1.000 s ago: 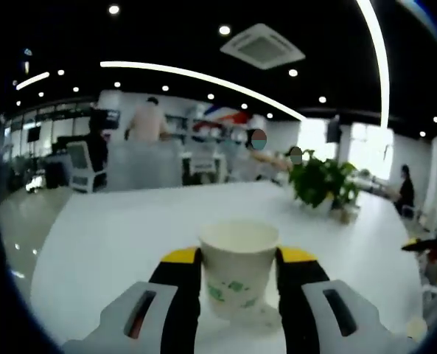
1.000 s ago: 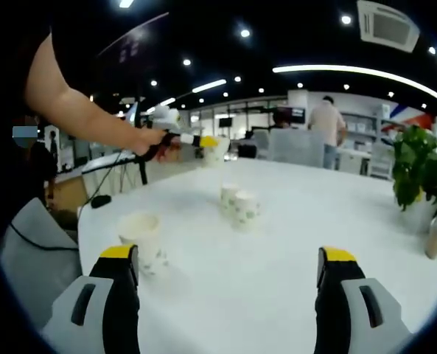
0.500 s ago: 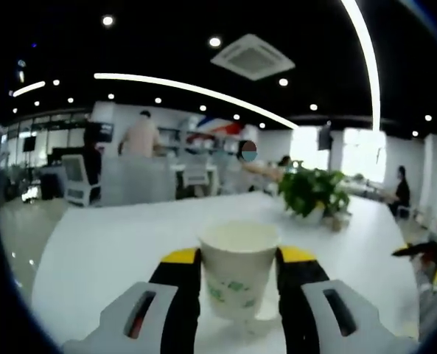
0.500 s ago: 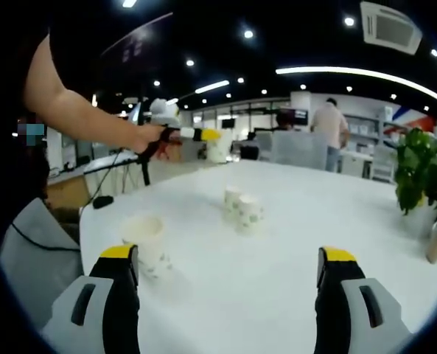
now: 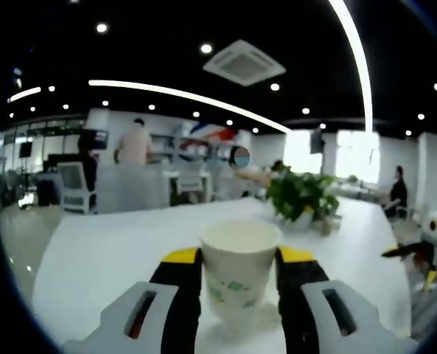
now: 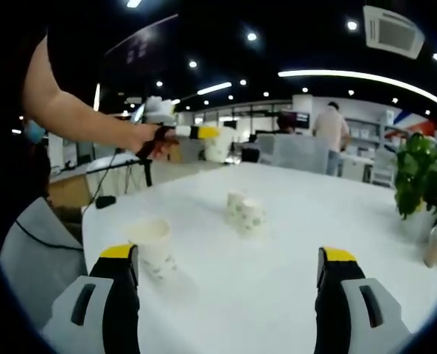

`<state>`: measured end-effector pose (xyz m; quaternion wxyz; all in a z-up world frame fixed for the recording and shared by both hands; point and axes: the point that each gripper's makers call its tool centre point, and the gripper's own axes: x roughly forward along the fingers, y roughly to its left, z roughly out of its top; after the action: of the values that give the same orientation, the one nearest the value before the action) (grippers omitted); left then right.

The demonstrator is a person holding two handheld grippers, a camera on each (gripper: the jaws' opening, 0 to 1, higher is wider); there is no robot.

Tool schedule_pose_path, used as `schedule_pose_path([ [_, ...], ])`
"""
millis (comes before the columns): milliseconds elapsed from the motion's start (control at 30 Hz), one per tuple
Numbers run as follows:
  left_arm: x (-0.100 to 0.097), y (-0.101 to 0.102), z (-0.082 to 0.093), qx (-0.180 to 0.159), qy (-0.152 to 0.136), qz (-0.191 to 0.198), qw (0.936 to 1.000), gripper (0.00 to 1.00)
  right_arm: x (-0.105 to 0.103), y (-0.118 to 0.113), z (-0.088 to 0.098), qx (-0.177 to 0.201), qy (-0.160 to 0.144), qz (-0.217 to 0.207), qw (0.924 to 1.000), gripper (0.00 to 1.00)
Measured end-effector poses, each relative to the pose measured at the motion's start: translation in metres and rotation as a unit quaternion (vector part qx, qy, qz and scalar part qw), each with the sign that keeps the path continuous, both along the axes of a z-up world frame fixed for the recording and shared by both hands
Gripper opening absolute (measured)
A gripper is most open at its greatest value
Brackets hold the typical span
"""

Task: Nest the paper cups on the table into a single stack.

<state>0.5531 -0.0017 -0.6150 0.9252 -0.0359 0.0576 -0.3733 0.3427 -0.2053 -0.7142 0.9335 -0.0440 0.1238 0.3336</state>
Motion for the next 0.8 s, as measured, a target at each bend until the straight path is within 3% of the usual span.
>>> schedule_pose_path([
  [200,-0.012,0.001,0.005,-0.003,-0.01,0.008,0.9999,0.39,-0.005,-0.002,0.002,-0.001,-0.001,0.001,1.0,1.0],
  [800,-0.056,-0.019,0.022,-0.01,-0.029,-0.015,0.9994,0.38,-0.008,-0.006,0.007,0.003,-0.008,0.002,1.0,1.0],
])
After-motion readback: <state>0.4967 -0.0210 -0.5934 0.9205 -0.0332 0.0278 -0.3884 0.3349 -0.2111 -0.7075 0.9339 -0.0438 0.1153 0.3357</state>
